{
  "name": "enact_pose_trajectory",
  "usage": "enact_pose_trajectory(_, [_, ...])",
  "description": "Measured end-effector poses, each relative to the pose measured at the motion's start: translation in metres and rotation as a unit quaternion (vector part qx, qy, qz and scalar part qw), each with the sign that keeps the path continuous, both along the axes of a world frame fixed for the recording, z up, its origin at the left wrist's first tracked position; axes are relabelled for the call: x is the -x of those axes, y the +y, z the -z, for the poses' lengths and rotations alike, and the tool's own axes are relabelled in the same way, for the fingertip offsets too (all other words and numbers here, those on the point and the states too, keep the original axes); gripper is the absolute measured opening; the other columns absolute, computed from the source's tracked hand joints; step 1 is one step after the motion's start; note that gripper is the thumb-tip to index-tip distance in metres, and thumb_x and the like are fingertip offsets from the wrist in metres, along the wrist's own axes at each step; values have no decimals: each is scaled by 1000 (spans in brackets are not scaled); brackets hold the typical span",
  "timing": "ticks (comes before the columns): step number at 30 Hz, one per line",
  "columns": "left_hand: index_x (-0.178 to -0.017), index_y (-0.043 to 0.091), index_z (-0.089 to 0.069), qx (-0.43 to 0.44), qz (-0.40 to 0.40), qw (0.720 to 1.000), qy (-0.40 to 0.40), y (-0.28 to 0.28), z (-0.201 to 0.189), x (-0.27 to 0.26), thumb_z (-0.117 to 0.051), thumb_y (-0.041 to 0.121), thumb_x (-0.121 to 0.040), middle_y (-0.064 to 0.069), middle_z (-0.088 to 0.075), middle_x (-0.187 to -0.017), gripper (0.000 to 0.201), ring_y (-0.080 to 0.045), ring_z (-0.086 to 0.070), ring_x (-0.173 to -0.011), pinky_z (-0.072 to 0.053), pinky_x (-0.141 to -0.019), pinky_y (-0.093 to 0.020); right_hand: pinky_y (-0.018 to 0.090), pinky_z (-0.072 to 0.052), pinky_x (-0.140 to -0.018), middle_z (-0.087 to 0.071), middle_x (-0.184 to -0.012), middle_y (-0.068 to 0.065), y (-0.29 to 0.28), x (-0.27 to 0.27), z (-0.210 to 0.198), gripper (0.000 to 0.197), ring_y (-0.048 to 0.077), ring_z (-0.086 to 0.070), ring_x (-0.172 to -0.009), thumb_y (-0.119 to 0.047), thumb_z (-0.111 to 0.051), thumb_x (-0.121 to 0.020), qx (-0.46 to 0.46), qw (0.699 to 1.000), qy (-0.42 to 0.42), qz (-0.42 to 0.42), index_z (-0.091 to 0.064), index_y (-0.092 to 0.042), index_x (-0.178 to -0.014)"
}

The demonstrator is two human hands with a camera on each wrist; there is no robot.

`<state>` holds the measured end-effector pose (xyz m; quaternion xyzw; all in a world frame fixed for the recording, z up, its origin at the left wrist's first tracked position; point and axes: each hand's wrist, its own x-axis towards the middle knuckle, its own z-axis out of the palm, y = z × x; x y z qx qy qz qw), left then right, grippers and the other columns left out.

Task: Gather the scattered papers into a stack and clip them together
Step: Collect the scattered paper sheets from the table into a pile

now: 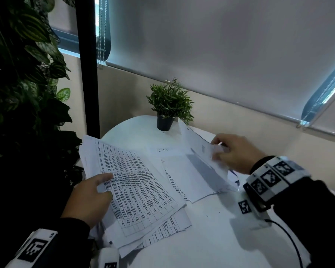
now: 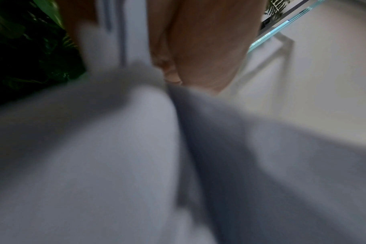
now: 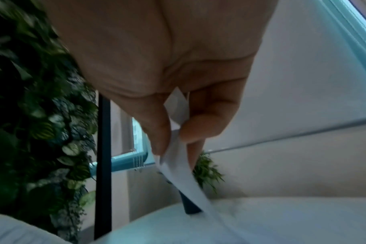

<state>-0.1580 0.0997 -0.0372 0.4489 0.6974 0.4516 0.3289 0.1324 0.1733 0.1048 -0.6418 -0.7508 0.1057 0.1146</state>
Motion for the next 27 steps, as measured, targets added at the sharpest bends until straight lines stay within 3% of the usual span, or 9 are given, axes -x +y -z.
enact_pose_trajectory(4, [-118,15,-67,-10,-3,1000,-17,-2,-2,-2,-53,-12,-80,-11,-62,-127,50,-26,-55,-119,-41,-101,-33,24,-41,-72,-61,-84,-4,-1,10,-29,23,16,-55,-80,-13,-63,-82,-48,998,15,-28,-63,-30,-96])
enact_pose_trajectory(6, [-116,16,-68,-9,-7,999,-34,0,-2,-1,-52,-15,-78,-10,-63,-124,51,-26,-57,-117,-42,-100,-29,24,-45,-59,-61,-69,-5,-7,15,-42,23,16,-54,-64,-2,-65,-80,26,982,168,-82,-64,-24,-87])
enact_pose_trajectory(10, [-103,22,-69,-26,-12,994,-104,1,-5,1,-48,-21,-79,-6,-63,-109,54,-3,-55,-73,-39,-56,4,22,-53,-61,-69,-81,6,-37,24,-74,33,16,-66,-66,-16,-76,-62,218,761,527,-308,-70,-14,-94])
enact_pose_trajectory(12, [-94,18,-71,-33,-15,987,-156,4,-8,1,-49,-20,-81,-2,-64,-105,45,3,-52,-73,-40,-58,5,25,-55,-64,-71,-87,6,-28,30,-71,44,16,-68,-70,-20,-80,-61,206,721,571,-335,-67,-12,-102])
enact_pose_trajectory(15, [-69,19,-77,-35,-25,961,-273,16,-19,-2,-78,30,-76,-10,-74,-96,13,-3,-67,-65,-54,-69,-17,25,-51,-57,-69,-81,0,15,35,-28,43,12,-62,-60,-20,-81,-66,158,849,468,-187,-63,-18,-104])
enact_pose_trajectory(18, [-84,8,-77,-17,-24,906,-423,14,-19,-3,-59,61,-80,-21,-73,-96,56,-26,-73,-83,-53,-86,-41,18,-36,-44,-57,-63,3,45,32,17,28,10,-45,-45,-9,-55,-93,134,961,238,-41,-58,-14,-120])
enact_pose_trajectory(22, [-86,19,-80,-21,-11,943,-333,8,-9,-1,-70,80,-46,-11,-74,-105,74,-30,-67,-102,-43,-103,-49,24,-49,-72,-73,-92,7,51,28,38,27,24,-69,-89,-9,-49,-94,72,992,96,-25,-60,-18,-118])
enact_pose_trajectory(25, [-89,18,-78,-28,41,953,-298,1,-20,-6,-80,60,-60,-5,-76,-100,51,-24,-69,-98,-50,-96,-40,15,-46,-57,-67,-58,-12,48,33,39,24,5,-65,-57,-7,-48,-95,40,988,148,-25,-61,-17,-112])
enact_pose_trajectory(27, [-82,5,-76,-31,67,960,-270,-7,-26,-11,-79,34,-70,-11,-76,-89,31,-23,-72,-82,-55,-76,-28,12,-39,-57,-64,-70,-13,50,38,42,23,3,-58,-65,-9,-51,-93,-28,984,176,-6,-63,-19,-110])
